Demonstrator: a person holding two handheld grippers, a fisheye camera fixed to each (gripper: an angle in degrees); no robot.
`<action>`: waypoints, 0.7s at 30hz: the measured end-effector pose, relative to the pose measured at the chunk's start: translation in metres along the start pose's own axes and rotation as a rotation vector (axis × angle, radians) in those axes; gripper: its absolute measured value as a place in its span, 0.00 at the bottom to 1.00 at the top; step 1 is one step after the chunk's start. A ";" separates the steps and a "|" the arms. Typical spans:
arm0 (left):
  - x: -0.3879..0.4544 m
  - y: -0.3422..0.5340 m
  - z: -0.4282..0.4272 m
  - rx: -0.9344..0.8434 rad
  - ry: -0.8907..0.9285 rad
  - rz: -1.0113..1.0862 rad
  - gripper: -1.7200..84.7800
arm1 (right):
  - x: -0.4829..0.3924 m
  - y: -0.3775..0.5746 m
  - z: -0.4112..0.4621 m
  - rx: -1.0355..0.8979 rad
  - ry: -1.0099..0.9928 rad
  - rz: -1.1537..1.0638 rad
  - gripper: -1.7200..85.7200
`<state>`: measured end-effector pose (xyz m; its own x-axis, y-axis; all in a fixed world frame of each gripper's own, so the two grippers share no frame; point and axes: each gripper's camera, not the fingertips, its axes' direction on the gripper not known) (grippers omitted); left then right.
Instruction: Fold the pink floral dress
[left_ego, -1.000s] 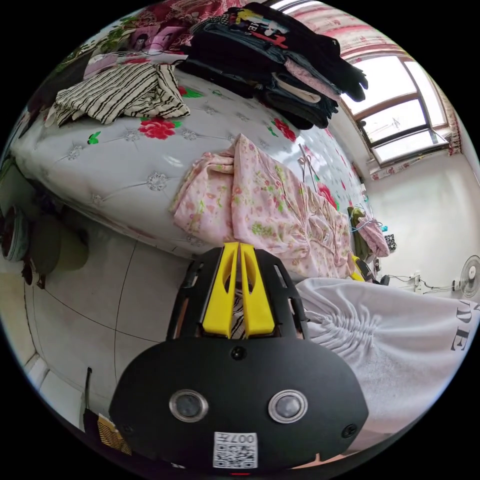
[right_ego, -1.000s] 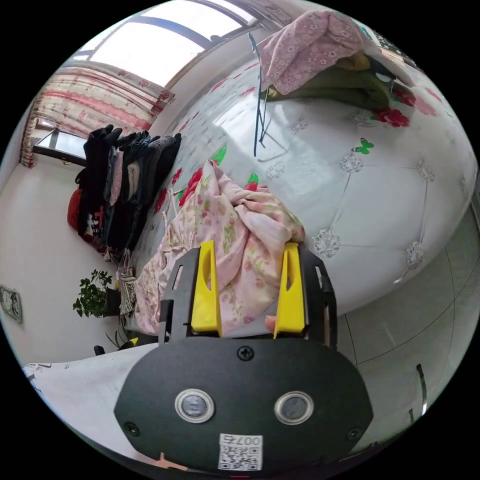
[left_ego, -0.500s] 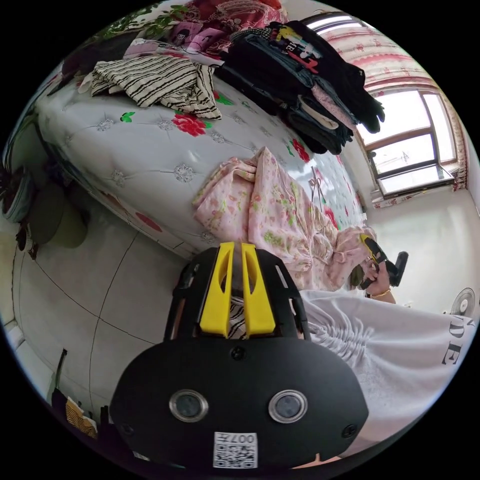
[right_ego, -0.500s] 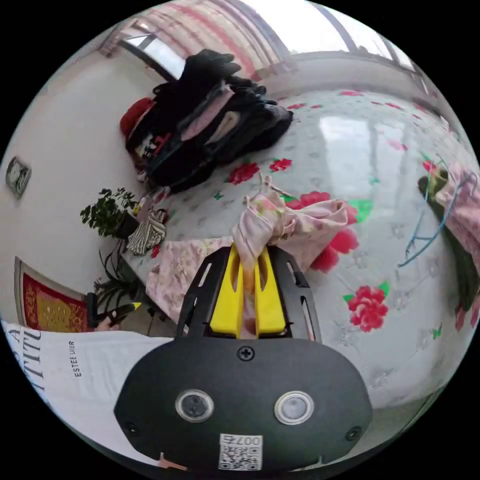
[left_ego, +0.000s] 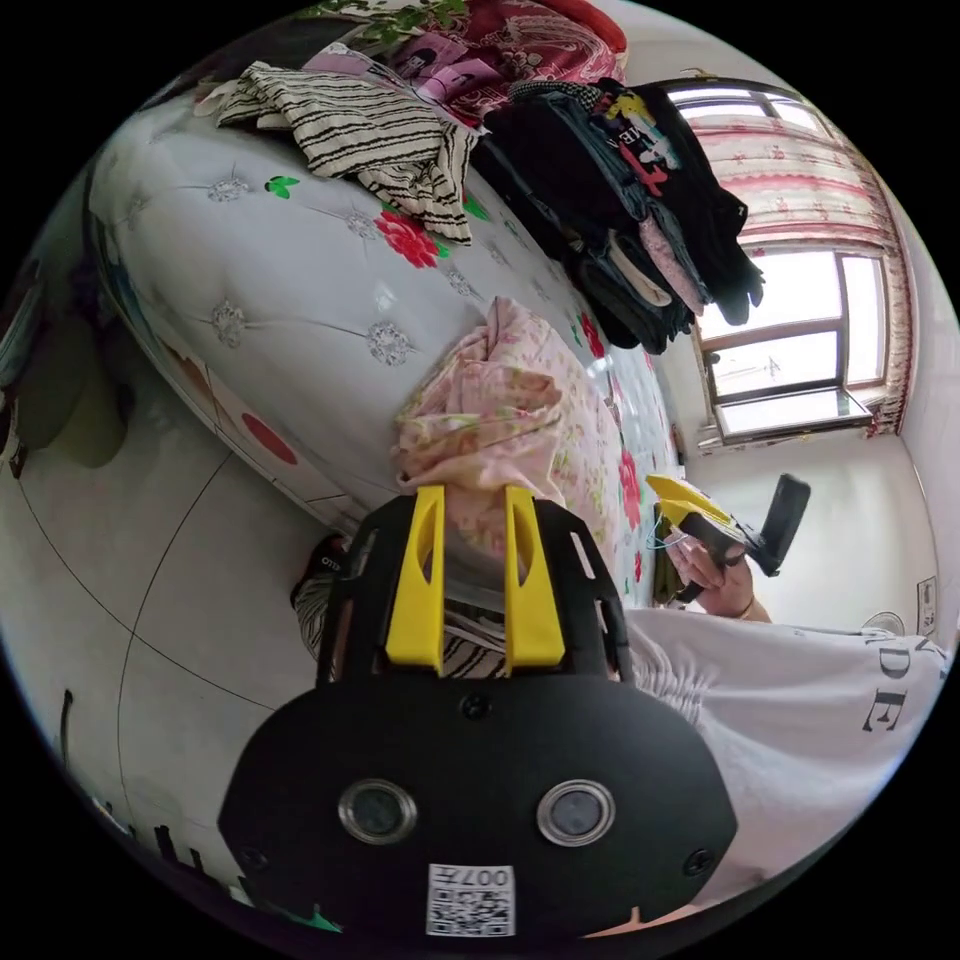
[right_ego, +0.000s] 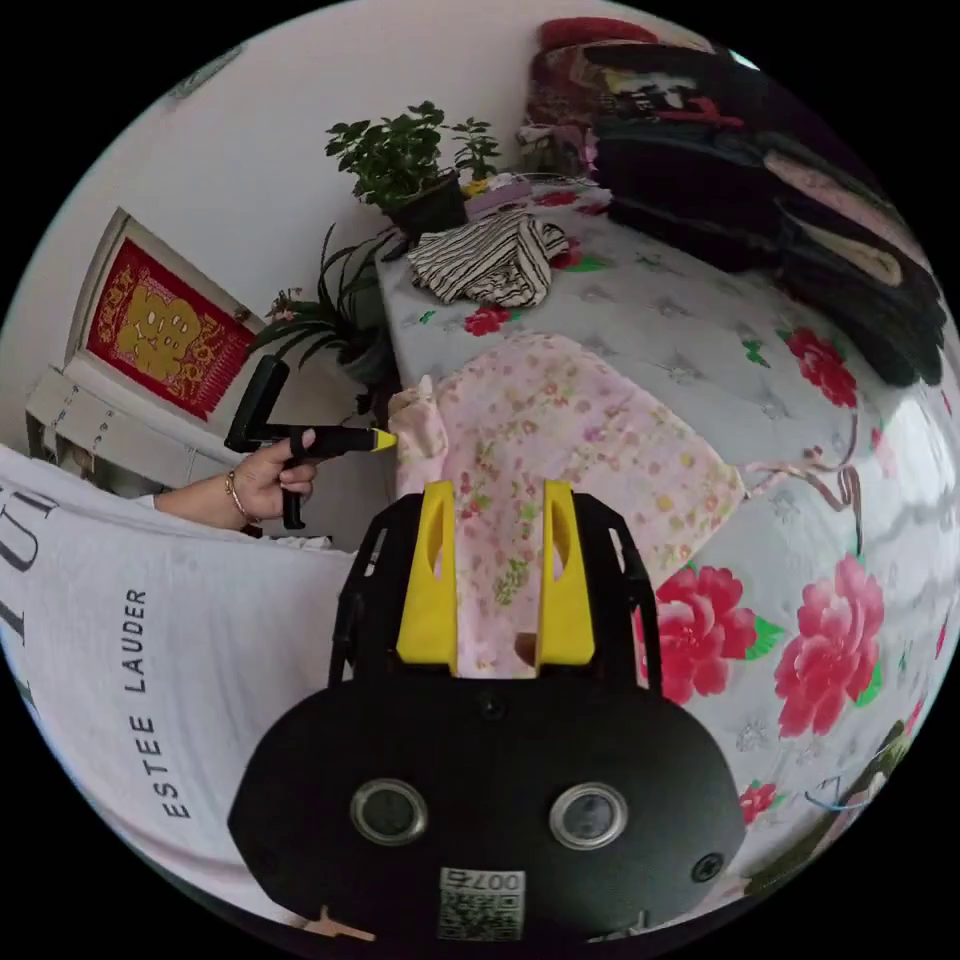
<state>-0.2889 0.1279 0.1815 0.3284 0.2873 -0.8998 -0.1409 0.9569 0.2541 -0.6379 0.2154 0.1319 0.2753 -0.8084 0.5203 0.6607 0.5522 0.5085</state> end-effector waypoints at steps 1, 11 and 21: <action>-0.002 -0.001 -0.001 -0.002 0.016 0.000 0.14 | 0.029 0.017 -0.009 0.031 -0.020 0.134 0.14; -0.022 -0.047 0.016 -0.112 0.114 0.029 0.15 | 0.119 0.091 0.018 0.025 -0.272 0.621 0.15; -0.026 -0.081 0.044 -0.165 0.044 -0.004 0.08 | 0.112 0.068 0.038 -0.097 -0.294 0.511 0.10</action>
<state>-0.2450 0.0452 0.2003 0.2888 0.2776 -0.9163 -0.2922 0.9369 0.1917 -0.5889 0.1703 0.2512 0.3789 -0.3474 0.8578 0.5603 0.8238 0.0861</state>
